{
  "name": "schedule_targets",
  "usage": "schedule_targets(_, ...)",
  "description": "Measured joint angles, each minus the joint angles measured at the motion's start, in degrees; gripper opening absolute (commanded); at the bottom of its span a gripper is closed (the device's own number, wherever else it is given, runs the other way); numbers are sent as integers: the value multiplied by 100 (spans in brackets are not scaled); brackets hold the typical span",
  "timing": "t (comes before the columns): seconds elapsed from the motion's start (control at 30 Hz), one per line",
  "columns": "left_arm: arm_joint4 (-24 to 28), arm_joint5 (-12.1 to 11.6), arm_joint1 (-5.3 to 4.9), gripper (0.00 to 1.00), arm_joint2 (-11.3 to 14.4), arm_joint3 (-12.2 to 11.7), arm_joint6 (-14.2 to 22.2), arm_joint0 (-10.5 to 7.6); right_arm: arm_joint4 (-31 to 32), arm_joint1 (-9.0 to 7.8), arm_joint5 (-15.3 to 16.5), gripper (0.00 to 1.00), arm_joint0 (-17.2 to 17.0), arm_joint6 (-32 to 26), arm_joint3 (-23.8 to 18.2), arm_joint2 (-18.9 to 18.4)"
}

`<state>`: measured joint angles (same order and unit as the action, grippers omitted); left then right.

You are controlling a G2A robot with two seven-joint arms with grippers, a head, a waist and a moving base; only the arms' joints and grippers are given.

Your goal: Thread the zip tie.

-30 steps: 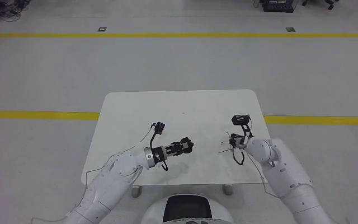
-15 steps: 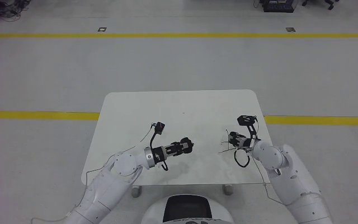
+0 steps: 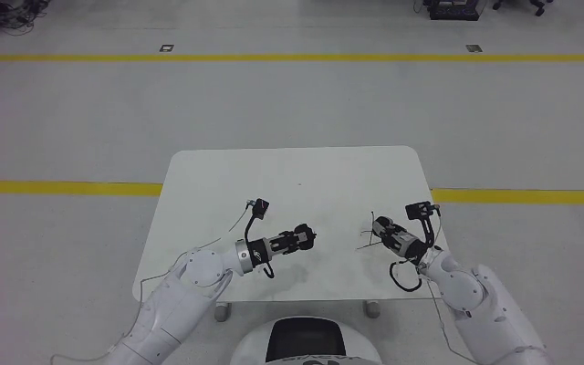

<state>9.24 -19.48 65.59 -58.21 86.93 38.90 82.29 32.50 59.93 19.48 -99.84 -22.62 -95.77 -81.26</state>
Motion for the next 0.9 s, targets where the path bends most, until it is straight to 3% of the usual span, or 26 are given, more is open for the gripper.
schedule_targets(0.27, 0, 0, 0, 0, 0, 0, 0, 0, 3, 4, 0, 0, 0, -2, 1, -1)
schedule_targets(0.37, 0, 0, 0, 0, 0, 0, 0, 0, -278, 15, 0, 0, -88, 256, -121, 125)
schedule_targets(0.5, 0, 0, 0, 0, 0, 0, 0, 0, -592, -16, 0, 0, -298, 1103, -297, 340)
schedule_targets(0.63, 0, 0, 0, 0, 0, 0, 0, 0, -411, -101, 0, 0, -444, 2113, -363, 730)
schedule_targets(0.9, 0, 0, 0, 0, 0, 0, 0, 0, 52, -325, 0, 0, -214, 3740, -185, 1669)
